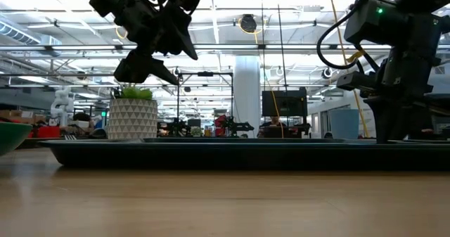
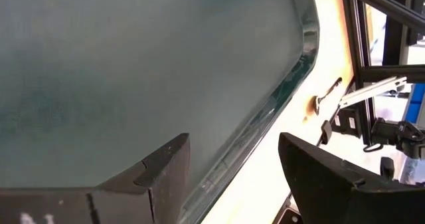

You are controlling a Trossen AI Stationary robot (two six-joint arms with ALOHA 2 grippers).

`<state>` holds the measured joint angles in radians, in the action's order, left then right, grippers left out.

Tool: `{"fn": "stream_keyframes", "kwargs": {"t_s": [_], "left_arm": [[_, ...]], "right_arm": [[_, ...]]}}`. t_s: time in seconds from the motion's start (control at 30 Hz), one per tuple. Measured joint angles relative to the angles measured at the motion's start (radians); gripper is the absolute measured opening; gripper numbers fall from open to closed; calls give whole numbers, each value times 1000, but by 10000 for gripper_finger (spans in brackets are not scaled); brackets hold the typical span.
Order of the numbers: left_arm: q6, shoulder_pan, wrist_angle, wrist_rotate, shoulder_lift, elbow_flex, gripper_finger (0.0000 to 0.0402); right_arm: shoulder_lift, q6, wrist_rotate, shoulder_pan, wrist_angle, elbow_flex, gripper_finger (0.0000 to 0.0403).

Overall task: Pick and place plate/cup/fork/spoon on tray
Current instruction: Prepare the dark green serving tray, then put the pink fork to the left of the dark green serving tray

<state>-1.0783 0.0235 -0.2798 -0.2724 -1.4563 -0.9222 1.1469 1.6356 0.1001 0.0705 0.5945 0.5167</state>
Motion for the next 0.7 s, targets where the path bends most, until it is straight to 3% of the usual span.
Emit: {"fn": "stream_keyframes", "kwargs": {"t_s": [0.3,0.43,0.7], "left_arm": [[0,-7,0,-12,0,0,232],[0,-7,0,-12,0,0,232],[1,-7,2,-12,0,0,232]], "right_arm": [[-10,-42,1,-12,-55,-4,44],[-53,-54,10,-11,-84,-2,77],[-172,-59,31,-11,42,-2,164]]}}
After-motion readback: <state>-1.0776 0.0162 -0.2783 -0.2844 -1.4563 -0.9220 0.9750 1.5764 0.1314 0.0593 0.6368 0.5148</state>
